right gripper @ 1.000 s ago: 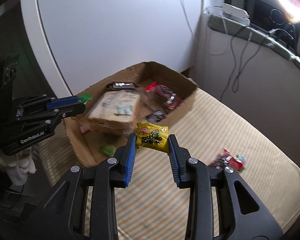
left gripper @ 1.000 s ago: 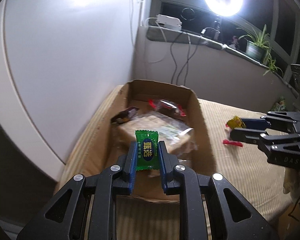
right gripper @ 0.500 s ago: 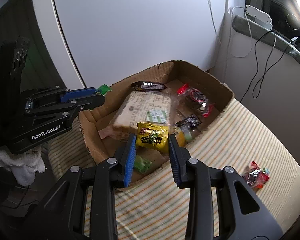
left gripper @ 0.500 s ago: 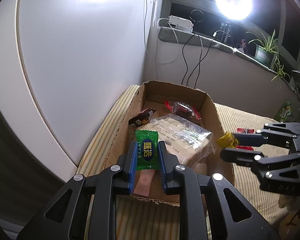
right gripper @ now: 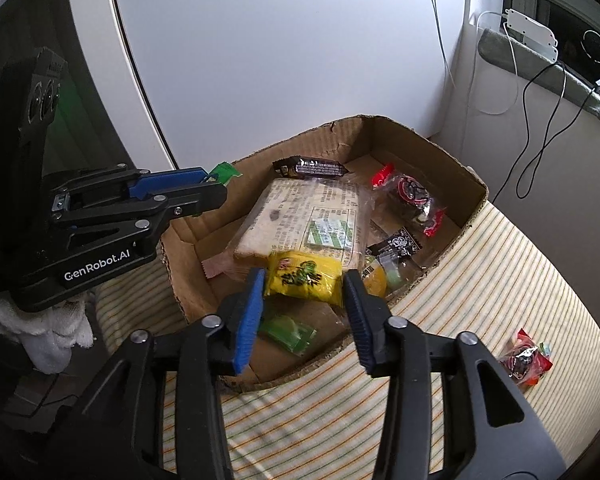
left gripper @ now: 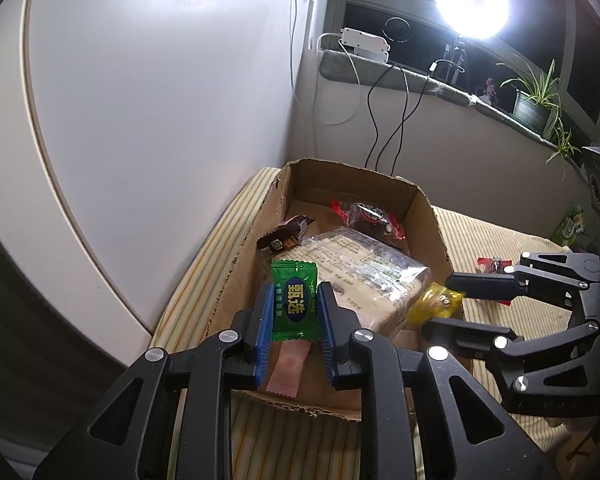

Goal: Organize snacks
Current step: 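Open both tools to drop the green and yellow candies into the box, then move both tools back over the red chocolate bag and small candy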

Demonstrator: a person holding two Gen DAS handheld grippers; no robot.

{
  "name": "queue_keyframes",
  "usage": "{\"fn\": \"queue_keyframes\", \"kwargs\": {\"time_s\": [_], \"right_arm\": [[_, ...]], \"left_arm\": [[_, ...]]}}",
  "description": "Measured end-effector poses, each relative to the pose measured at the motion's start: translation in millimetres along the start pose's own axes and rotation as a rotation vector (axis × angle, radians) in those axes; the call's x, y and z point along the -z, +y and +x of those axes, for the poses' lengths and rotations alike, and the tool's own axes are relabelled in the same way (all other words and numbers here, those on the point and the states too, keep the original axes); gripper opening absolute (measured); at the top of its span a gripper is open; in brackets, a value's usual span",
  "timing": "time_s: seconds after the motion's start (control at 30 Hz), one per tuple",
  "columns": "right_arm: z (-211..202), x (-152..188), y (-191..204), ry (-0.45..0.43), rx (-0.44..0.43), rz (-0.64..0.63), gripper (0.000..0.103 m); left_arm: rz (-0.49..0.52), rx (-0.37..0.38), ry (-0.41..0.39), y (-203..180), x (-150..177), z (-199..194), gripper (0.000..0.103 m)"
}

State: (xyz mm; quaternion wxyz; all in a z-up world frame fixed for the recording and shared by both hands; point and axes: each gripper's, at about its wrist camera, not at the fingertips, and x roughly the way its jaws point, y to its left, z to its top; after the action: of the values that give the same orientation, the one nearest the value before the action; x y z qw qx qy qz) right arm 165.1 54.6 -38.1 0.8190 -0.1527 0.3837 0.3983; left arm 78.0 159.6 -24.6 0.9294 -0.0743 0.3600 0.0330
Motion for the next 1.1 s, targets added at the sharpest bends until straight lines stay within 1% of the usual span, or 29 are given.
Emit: {"fn": "queue_keyframes", "kwargs": {"time_s": [0.07, 0.13, 0.17, 0.2, 0.23, 0.37, 0.4, 0.43, 0.5, 0.53, 0.57, 0.6, 0.77, 0.8, 1.1], "right_arm": [[-1, 0, 0, -0.007, 0.002, -0.003, 0.059], [-3, 0, 1, -0.014, 0.007, -0.007, 0.065], [-4, 0, 0, -0.016, 0.010, -0.009, 0.065], [-4, 0, 0, -0.015, 0.011, -0.009, 0.065], [-5, 0, -1, -0.014, 0.011, -0.009, 0.065], [-6, 3, -3, -0.006, 0.013, -0.010, 0.066], [-6, 4, -4, -0.004, 0.016, -0.012, 0.066], [-7, 5, -4, -0.002, 0.021, -0.013, 0.066], [-10, 8, -6, -0.001, 0.027, -0.012, 0.071], [-12, 9, -8, -0.006, 0.031, -0.010, 0.080], [-14, 10, -9, -0.014, 0.036, -0.007, 0.084], [-17, 12, -12, -0.021, 0.043, -0.003, 0.086], [-27, 14, -26, -0.033, 0.055, 0.031, 0.088], [-29, 15, -30, -0.034, 0.057, 0.042, 0.088], [-41, 25, -51, -0.045, 0.076, 0.085, 0.089]], "left_arm": [[-0.002, -0.002, 0.002, 0, -1, 1, 0.024], [-0.005, -0.006, -0.001, 0, -1, 1, 0.033], [-0.004, -0.007, -0.003, 0, -2, 1, 0.042], [-0.002, -0.009, -0.005, -1, -2, 1, 0.047], [0.002, -0.009, -0.007, -2, -3, 1, 0.055], [0.014, -0.016, -0.012, -5, -5, 1, 0.060], [0.016, -0.020, -0.013, -7, -4, 1, 0.064], [0.016, -0.024, -0.015, -7, -4, 1, 0.066], [0.015, -0.024, -0.012, -8, -4, 1, 0.066], [0.014, -0.025, -0.012, -9, -4, 2, 0.066], [0.016, -0.027, -0.012, -9, -4, 2, 0.066], [0.018, -0.028, -0.012, -10, -4, 2, 0.067], [0.026, -0.037, -0.004, -16, -4, 2, 0.078], [0.028, -0.039, -0.004, -17, -4, 2, 0.079], [0.052, -0.033, -0.003, -33, -5, 0, 0.079]]}}
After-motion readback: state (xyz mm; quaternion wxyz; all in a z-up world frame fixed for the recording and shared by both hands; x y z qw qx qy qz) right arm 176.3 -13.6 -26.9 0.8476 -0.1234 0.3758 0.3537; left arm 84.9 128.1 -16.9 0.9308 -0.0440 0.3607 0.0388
